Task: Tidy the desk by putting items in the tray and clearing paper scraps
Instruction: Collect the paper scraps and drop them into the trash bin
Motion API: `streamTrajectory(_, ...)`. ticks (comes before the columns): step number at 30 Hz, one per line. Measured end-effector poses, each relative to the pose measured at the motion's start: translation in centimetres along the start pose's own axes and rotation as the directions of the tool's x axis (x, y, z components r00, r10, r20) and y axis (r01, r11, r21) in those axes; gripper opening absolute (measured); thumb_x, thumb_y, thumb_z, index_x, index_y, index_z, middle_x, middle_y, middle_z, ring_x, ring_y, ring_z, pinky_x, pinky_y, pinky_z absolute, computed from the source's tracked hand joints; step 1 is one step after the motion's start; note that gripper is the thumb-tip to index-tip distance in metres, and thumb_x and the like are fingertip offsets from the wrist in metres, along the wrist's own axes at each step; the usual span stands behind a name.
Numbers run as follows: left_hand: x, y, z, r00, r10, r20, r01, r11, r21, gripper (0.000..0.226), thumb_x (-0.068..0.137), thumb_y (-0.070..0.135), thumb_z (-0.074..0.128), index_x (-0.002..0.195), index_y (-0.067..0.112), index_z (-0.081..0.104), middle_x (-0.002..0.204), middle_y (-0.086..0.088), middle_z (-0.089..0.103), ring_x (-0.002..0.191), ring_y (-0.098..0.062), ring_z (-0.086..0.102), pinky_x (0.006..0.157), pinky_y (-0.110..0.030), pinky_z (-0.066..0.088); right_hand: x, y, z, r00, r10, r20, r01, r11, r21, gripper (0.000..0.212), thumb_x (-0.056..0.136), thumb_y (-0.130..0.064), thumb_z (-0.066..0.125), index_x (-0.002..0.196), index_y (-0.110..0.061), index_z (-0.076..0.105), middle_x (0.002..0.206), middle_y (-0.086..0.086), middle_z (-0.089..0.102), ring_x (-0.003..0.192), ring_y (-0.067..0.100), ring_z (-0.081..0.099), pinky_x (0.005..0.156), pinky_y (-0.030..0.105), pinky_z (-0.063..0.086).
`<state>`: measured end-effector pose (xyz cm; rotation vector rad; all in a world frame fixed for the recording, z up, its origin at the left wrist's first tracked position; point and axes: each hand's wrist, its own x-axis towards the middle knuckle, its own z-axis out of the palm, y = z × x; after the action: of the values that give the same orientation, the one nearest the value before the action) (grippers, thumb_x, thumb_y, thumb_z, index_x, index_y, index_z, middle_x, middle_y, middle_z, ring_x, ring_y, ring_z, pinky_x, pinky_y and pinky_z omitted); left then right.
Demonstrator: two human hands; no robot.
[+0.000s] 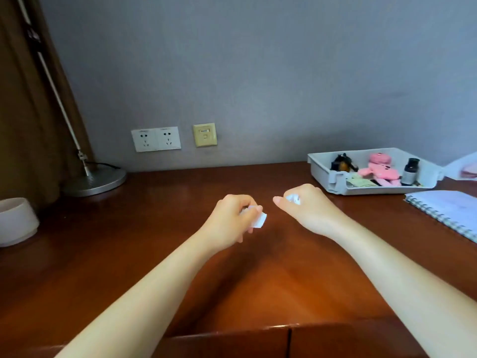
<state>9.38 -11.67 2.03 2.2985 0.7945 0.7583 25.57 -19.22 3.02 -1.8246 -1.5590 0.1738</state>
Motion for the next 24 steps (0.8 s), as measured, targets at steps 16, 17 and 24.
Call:
streamTrajectory(16, -3.0, 16.5, 21.8, 0.781, 0.479, 0.402, -0.397, 0.876, -0.273, 0.024, 0.092, 0.021, 0.051, 0.070, 0.016, 0.055, 0.061, 0.008, 0.052, 0.055, -0.005, 0.041, 0.051, -0.015, 0.030, -22.4, 13.1, -14.2, 0.935, 0.303, -0.185, -0.312, 0.950, -0.021, 0.045, 0.093, -0.028, 0.053, 0.058, -0.003, 0.038, 0.059, 0.005, 0.029, 0.056, 0.011, 0.029, 0.057, 0.032, 0.023)
streamTrajectory(17, -3.4, 17.1, 23.3, 0.760, 0.485, 0.433, -0.388, 0.873, -0.295, 0.023, 0.092, 0.021, 0.051, 0.070, 0.014, 0.057, 0.062, 0.008, 0.054, 0.056, -0.004, 0.043, 0.052, -0.013, 0.031, -24.0, 14.3, -14.6, 0.916, 0.344, -0.207, -0.351, 0.936, 0.002, 0.046, 0.092, -0.031, 0.053, 0.055, -0.011, 0.034, 0.057, 0.002, 0.027, 0.054, 0.010, 0.027, 0.056, 0.031, 0.023)
streamTrajectory(24, -6.5, 19.2, 33.8, 0.622, 0.437, 0.650, -0.264, 0.898, -0.351, 0.024, 0.091, 0.019, 0.054, 0.068, 0.023, 0.055, 0.064, 0.010, 0.055, 0.063, -0.001, 0.050, 0.059, -0.010, 0.036, -34.3, 21.8, -14.4, 0.747, 0.619, -0.243, -0.586, 0.786, 0.197, 0.045, 0.094, -0.028, 0.054, 0.056, -0.010, 0.036, 0.058, 0.008, 0.030, 0.050, 0.011, 0.028, 0.056, 0.031, 0.023)
